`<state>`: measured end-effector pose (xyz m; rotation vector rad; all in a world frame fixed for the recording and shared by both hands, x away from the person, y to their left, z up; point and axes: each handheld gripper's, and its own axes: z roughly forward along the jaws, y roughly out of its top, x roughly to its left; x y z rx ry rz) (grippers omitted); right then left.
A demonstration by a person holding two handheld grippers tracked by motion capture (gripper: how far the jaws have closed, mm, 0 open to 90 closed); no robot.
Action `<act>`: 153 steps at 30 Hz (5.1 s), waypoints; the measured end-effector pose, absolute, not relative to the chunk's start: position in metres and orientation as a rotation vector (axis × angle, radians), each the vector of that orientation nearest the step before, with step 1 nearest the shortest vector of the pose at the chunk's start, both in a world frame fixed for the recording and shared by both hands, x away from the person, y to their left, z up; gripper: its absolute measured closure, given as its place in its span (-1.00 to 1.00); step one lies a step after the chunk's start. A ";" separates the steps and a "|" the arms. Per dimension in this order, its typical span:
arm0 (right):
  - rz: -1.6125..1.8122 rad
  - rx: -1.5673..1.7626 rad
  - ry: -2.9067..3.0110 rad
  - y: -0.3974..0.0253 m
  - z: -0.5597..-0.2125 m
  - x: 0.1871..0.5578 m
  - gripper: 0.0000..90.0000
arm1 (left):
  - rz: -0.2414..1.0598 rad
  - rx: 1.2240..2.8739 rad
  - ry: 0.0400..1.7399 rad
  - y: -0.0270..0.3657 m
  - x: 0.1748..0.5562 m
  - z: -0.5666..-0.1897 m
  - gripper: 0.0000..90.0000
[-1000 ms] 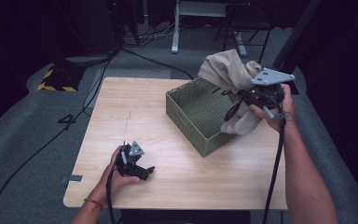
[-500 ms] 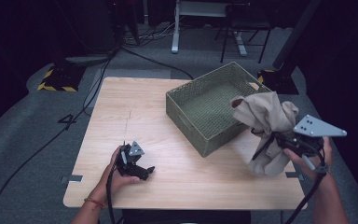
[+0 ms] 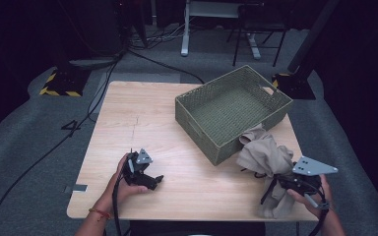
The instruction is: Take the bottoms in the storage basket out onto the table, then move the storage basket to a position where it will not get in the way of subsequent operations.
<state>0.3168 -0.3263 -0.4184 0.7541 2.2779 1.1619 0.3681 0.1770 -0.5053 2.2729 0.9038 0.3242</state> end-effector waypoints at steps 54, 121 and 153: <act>1.188 0.887 2.167 -0.329 -0.418 0.311 -0.34 | 0.315 2.268 0.901 0.174 0.369 -0.506 -1.00; 1.136 1.166 2.334 -0.349 -0.503 0.367 -0.68 | 0.085 2.357 0.005 0.004 0.431 -0.406 0.04; 1.140 1.162 2.330 -0.349 -0.503 0.367 -0.67 | 0.351 2.271 0.243 0.065 0.418 -0.415 0.24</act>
